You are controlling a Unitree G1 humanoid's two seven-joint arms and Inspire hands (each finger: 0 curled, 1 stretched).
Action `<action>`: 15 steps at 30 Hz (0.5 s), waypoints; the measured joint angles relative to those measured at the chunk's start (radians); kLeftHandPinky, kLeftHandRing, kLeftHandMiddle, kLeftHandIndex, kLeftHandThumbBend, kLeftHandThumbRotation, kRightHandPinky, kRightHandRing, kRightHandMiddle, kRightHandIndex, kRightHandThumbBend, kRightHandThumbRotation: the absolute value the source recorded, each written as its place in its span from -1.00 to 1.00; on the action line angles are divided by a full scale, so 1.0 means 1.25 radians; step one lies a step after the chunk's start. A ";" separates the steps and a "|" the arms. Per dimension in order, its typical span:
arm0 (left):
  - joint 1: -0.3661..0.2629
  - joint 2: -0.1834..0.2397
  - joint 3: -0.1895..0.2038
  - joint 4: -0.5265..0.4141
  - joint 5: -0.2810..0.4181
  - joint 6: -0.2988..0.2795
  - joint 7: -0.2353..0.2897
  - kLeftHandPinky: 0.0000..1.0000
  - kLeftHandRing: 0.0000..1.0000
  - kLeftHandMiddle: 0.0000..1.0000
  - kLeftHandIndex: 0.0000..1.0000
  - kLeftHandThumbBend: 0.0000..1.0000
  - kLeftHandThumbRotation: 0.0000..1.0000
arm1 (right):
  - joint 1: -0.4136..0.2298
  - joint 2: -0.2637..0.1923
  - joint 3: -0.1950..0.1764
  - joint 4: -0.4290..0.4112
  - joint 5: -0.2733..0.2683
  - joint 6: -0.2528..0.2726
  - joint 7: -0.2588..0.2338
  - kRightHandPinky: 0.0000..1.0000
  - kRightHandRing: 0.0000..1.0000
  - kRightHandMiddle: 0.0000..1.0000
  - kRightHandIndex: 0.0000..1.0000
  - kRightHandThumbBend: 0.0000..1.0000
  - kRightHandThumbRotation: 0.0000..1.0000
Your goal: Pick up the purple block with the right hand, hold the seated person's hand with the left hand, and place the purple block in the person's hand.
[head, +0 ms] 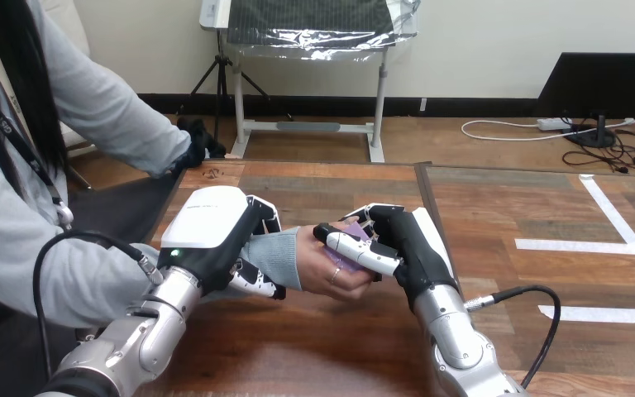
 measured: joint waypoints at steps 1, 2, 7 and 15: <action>0.000 0.000 0.000 0.000 0.000 0.000 0.001 -0.29 -0.24 -0.15 -0.16 0.71 -0.84 | 0.000 0.000 0.000 0.000 -0.001 0.000 0.000 -0.70 -0.62 -0.52 -0.43 -0.24 -0.31; 0.000 0.000 0.000 0.000 0.000 -0.001 0.003 -0.27 -0.23 -0.15 -0.15 0.71 -0.83 | 0.000 0.000 0.000 0.000 -0.001 -0.001 0.001 -0.69 -0.61 -0.51 -0.41 -0.22 -0.30; 0.000 0.000 0.000 0.000 0.001 -0.004 0.012 -0.22 -0.17 -0.09 -0.07 0.70 -0.78 | 0.000 -0.001 0.000 0.000 0.000 -0.004 0.005 -0.59 -0.51 -0.39 -0.31 -0.12 -0.21; 0.000 0.000 0.000 0.000 0.001 -0.010 0.027 -0.05 -0.01 0.06 0.09 0.70 -0.71 | 0.000 -0.007 0.001 0.000 -0.001 -0.014 0.014 -0.41 -0.33 -0.21 -0.15 0.16 -0.01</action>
